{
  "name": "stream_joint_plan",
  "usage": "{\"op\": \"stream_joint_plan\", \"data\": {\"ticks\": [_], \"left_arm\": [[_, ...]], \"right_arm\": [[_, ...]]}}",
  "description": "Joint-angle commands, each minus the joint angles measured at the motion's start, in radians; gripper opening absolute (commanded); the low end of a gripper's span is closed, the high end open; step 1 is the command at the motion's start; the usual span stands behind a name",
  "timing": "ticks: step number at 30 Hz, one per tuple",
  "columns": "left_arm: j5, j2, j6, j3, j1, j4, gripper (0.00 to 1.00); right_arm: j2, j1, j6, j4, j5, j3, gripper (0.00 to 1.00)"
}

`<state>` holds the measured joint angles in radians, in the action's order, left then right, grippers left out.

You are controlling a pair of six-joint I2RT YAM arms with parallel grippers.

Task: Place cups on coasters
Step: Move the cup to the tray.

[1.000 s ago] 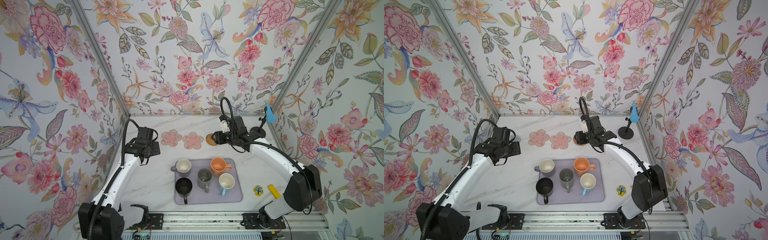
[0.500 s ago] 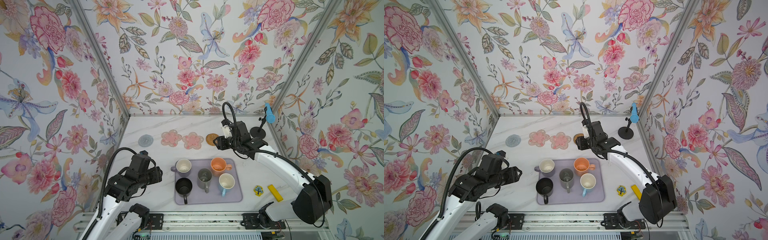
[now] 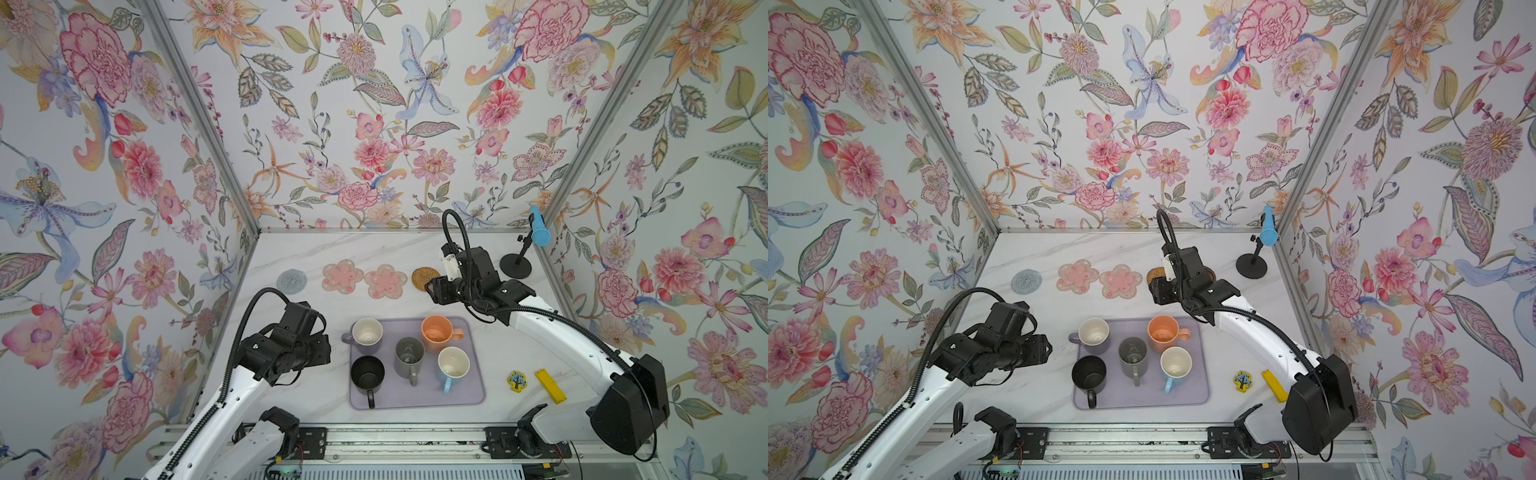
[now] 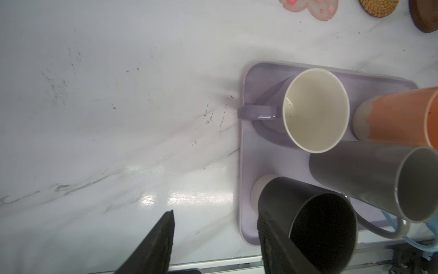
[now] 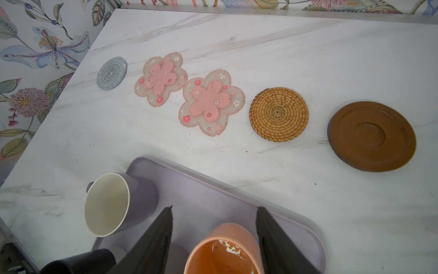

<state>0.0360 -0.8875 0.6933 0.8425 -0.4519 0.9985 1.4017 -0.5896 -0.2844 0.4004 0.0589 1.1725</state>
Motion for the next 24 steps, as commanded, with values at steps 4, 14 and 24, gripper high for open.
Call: {"op": "stream_joint_plan", "data": {"ticks": [4,14,24], "left_arm": [[-0.148,-0.135,-0.206,0.029,-0.008,-0.067,0.58],[-0.136,-0.319,-0.334,0.219,-0.02,-0.052,0.7],[-0.152,-0.449,-0.229,0.135,-0.165,-0.115,0.71]], "right_arm": [[0.051,-0.004,0.015,0.009,-0.006,0.067,0.59],[0.134,0.028,0.027,0.014,0.029,0.129,0.6],[0.161,0.058,0.047,0.014,0.069,0.125,0.6]]}}
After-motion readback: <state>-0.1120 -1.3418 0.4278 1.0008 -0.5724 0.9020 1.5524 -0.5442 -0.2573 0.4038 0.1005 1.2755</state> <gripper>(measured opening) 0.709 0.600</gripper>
